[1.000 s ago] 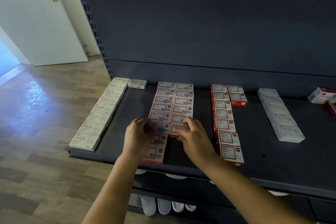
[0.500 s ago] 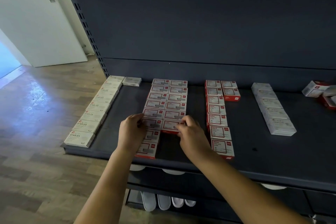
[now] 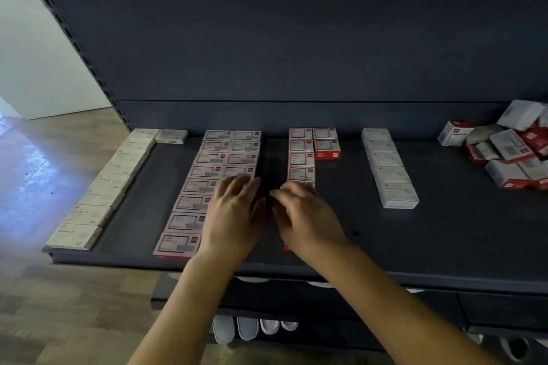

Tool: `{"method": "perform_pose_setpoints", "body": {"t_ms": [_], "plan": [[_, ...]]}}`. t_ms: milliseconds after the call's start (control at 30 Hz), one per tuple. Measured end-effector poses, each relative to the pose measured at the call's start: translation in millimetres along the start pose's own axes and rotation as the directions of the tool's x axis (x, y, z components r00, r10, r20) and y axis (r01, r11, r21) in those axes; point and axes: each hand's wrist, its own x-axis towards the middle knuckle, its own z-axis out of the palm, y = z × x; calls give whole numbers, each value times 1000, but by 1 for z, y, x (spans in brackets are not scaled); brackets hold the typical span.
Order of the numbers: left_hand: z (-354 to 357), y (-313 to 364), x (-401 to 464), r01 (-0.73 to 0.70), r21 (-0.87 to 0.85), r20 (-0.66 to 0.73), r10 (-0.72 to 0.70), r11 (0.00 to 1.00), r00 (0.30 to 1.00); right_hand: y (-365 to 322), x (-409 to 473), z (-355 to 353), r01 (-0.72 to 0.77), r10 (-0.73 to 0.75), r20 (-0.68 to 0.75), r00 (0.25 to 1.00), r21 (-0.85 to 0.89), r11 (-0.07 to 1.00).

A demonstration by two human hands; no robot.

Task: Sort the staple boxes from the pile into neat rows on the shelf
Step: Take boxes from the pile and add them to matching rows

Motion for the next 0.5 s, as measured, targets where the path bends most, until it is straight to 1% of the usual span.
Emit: {"method": "perform_pose_setpoints", "body": {"t_ms": [67,100,233,333,400,500], "plan": [[13,35,1,-100,-16,21,100,995,995,25,-13,-18,-60,60,0,998,-13,998],[20,52,2,-128,-30,31,129,991,991,38,-20,-26,-93,93,-7,996,-7,996],[51,111,7,-149,-120,59,157,982,986,93,-52,-59,-199,201,-64,977,35,979],[75,151,10,-182,-163,67,194,970,979,139,-76,-79,-229,233,-123,965,50,972],[89,177,14,-201,-178,77,217,963,973,171,-90,-92,-236,242,-193,951,52,970],[111,212,26,-210,-197,94,231,958,968,221,-106,-112,-236,227,-369,901,23,972]]}}
